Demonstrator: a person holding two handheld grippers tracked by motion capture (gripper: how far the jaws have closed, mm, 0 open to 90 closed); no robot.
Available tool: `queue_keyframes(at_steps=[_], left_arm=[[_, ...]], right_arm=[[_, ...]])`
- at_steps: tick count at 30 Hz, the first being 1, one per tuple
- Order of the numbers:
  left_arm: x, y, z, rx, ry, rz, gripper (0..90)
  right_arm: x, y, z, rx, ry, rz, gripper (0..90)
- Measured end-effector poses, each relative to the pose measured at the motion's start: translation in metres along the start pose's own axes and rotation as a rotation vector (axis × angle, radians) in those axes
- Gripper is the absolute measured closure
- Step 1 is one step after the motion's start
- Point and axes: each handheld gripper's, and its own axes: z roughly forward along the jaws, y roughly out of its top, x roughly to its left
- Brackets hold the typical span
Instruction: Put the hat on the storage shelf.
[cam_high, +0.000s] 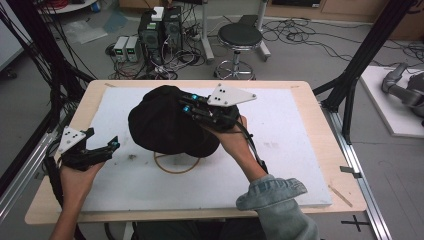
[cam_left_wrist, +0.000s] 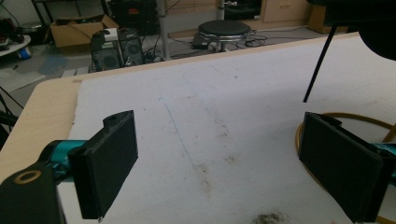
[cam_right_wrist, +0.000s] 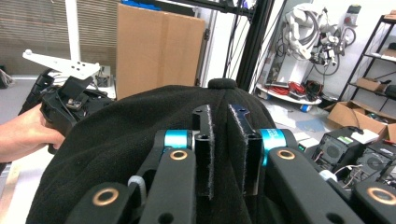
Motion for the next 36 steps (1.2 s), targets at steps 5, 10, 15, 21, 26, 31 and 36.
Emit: queue_keyframes(at_steps=[5,10,15,21,26,31,36], left_arm=[[0.000,-0.001,0.001,0.004,-0.001,0.000,12.3],[0.001,0.000,0.000,0.000,-0.001,-0.001,12.3],[0.001,0.000,0.000,0.001,-0.002,0.000,12.3],[0.000,0.000,0.000,0.000,-0.003,0.000,12.3],[0.000,-0.001,0.001,0.002,-0.002,-0.001,12.3],[0.000,-0.001,0.001,0.002,-0.002,-0.002,12.3],[0.000,-0.001,0.001,0.002,-0.001,-0.005,12.2]], right_arm=[[-0.002,0.000,0.000,0.000,0.000,0.006,76.0],[-0.004,-0.001,-0.002,0.000,-0.012,0.020,70.1],[-0.007,0.000,-0.007,-0.003,-0.039,0.020,66.1],[-0.012,-0.001,-0.014,-0.003,-0.095,0.011,61.1],[-0.022,-0.006,-0.023,0.004,-0.146,0.042,54.2],[-0.031,-0.010,-0.034,0.013,-0.190,0.060,47.8],[-0.045,-0.015,-0.064,0.009,-0.274,0.075,40.6]])
